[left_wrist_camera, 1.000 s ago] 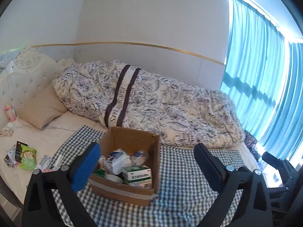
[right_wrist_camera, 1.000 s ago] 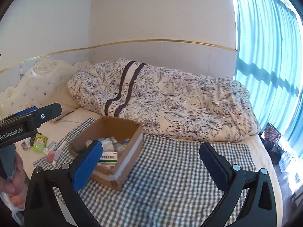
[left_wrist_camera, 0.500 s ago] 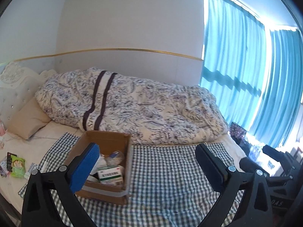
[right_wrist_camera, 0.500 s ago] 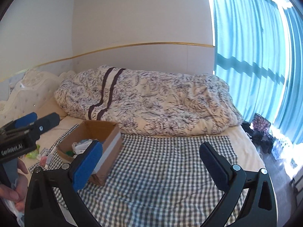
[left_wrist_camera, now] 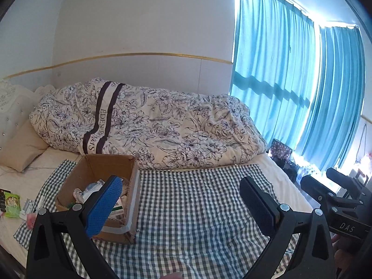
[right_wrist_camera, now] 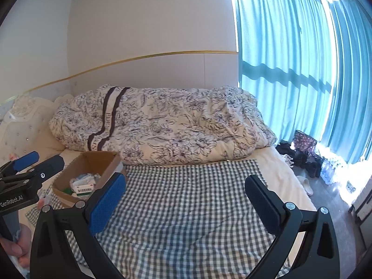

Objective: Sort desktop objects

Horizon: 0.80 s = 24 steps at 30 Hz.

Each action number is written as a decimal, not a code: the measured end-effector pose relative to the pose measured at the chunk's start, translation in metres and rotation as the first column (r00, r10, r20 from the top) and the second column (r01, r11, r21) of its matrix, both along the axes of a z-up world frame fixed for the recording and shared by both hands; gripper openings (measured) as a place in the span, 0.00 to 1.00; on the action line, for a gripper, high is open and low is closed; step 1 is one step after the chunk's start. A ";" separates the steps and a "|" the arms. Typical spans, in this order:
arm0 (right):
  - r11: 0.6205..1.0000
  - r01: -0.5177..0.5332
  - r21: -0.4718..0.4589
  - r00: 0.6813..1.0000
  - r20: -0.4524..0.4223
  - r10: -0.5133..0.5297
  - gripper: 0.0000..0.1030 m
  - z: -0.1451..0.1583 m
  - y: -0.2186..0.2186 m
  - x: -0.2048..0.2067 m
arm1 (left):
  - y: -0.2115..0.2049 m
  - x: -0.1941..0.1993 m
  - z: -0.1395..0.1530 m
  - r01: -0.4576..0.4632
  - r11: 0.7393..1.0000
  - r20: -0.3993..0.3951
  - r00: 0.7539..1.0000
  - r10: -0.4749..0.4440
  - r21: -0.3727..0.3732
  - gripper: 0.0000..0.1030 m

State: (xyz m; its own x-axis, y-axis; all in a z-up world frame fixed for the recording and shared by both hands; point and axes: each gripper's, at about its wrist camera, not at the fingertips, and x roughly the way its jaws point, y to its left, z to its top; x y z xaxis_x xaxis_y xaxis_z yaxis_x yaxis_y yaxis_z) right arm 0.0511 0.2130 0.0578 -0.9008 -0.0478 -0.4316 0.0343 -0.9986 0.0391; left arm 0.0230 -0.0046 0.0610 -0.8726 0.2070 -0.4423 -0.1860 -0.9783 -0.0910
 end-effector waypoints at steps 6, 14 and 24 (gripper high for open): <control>1.000 0.016 0.007 1.000 0.001 -0.016 1.00 -0.002 0.009 -0.002 | 0.008 -0.001 -0.004 0.003 1.000 0.009 1.000 -0.003 -0.003 1.00; 1.000 0.017 0.016 1.000 0.012 -0.017 1.00 -0.009 0.008 -0.007 | 0.008 -0.007 -0.009 -0.002 1.000 0.025 1.000 0.002 0.001 1.00; 1.000 0.017 0.021 1.000 0.024 -0.018 1.00 -0.013 0.008 -0.012 | 0.006 -0.013 -0.015 -0.016 1.000 0.043 0.999 0.016 0.013 1.00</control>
State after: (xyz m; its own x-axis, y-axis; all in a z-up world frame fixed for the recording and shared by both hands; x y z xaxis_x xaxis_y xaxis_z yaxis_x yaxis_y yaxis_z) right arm 0.0386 0.2208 0.0446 -0.8906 -0.0226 -0.4542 0.0159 -0.9997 0.0185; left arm 0.0096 0.0013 0.0461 -0.8561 0.1996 -0.4767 -0.1661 -0.9797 -0.1119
